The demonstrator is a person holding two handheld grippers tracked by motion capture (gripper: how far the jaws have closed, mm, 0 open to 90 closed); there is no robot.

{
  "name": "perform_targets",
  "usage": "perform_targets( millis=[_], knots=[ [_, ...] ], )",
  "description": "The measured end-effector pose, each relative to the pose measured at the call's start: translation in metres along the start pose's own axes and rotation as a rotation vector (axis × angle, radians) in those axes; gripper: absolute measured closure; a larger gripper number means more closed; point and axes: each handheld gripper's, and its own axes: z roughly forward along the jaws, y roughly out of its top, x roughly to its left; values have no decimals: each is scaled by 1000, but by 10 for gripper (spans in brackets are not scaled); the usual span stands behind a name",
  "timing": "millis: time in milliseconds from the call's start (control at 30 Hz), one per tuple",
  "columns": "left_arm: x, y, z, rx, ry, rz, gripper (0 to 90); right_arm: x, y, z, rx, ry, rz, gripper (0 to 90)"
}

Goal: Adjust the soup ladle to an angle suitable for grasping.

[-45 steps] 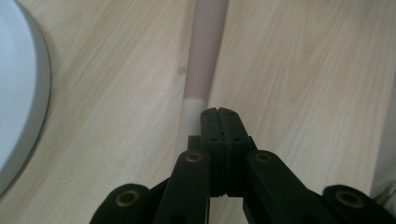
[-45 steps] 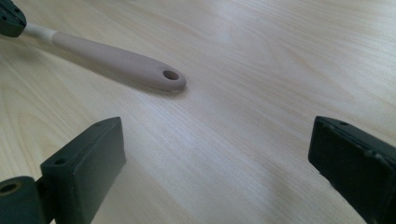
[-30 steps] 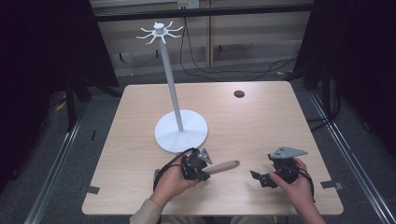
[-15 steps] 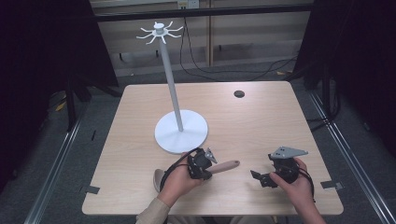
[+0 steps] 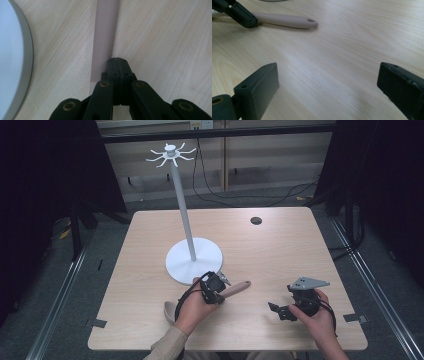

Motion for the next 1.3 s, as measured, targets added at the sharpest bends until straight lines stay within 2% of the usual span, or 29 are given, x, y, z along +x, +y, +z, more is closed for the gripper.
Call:
perform_targets(
  millis=[100, 300, 400, 533, 600, 767, 900, 1300],
  knots=[
    [1, 2, 0, 13, 25, 2, 900, -1, 0, 0, -1, 1, 0, 33],
    [2, 2, -3, 22, -4, -16, 893, 0, 1, 0, -4, 8, 0, 33],
    [2, 0, -9, 5, -11, -34, 850, 0, 0, 0, -2, 8, 3, 34],
    [5, -3, -21, 5, -10, -24, 777, 0, 0, 0, -5, 10, 4, 33],
    [5, -4, -26, -1, 13, -27, 758, 0, 1, 1, -7, 9, 8, 34],
    [8, -6, -33, 20, 39, -38, 719, 1, 2, 2, -8, 17, 7, 34],
    [10, -7, -31, 41, 51, -41, 700, 2, 3, 1, -14, 23, 11, 34],
    [12, -6, -18, 89, 31, -26, 687, 1, 4, 1, -17, 28, 13, 34]
  ],
)
